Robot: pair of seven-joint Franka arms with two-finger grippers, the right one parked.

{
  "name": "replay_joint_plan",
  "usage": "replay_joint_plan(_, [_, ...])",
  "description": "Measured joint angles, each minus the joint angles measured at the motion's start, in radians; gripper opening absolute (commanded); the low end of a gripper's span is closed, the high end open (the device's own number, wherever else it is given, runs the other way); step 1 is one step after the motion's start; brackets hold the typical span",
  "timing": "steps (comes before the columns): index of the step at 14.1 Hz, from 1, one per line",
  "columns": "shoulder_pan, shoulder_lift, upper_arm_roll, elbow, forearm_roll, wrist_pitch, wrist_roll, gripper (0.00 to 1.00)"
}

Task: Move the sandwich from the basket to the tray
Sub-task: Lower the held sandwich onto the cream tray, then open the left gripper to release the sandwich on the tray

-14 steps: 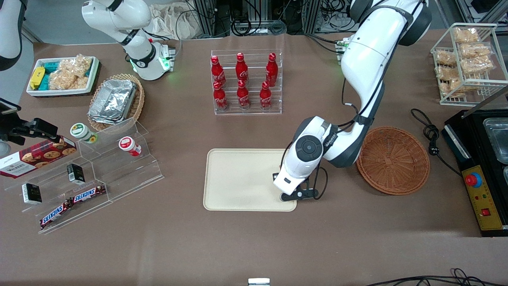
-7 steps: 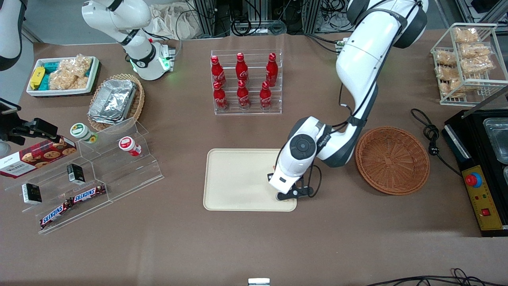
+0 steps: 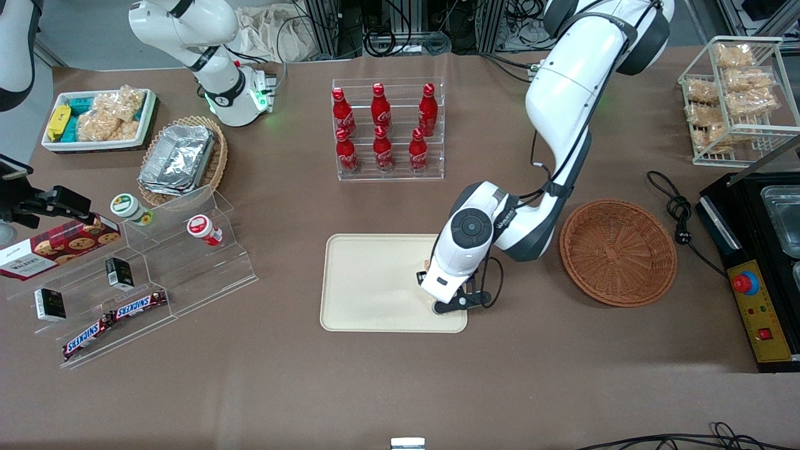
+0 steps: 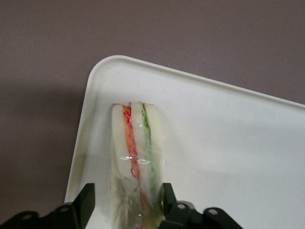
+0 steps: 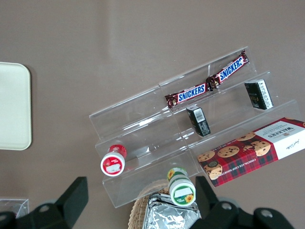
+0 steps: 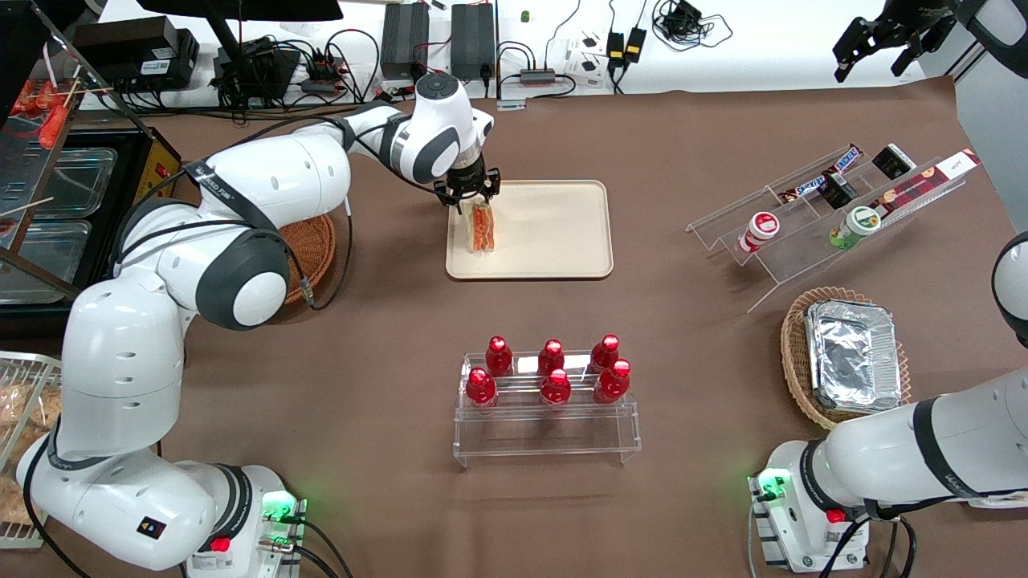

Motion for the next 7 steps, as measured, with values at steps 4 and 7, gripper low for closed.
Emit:
replay_joint_plan(4, [0.012,-0.009,0.006,0.023,0.001,-0.044,0.000,0.99])
replay_joint_plan(7, [0.054,-0.083,0.008,0.052,0.001,-0.174,0.052,0.99])
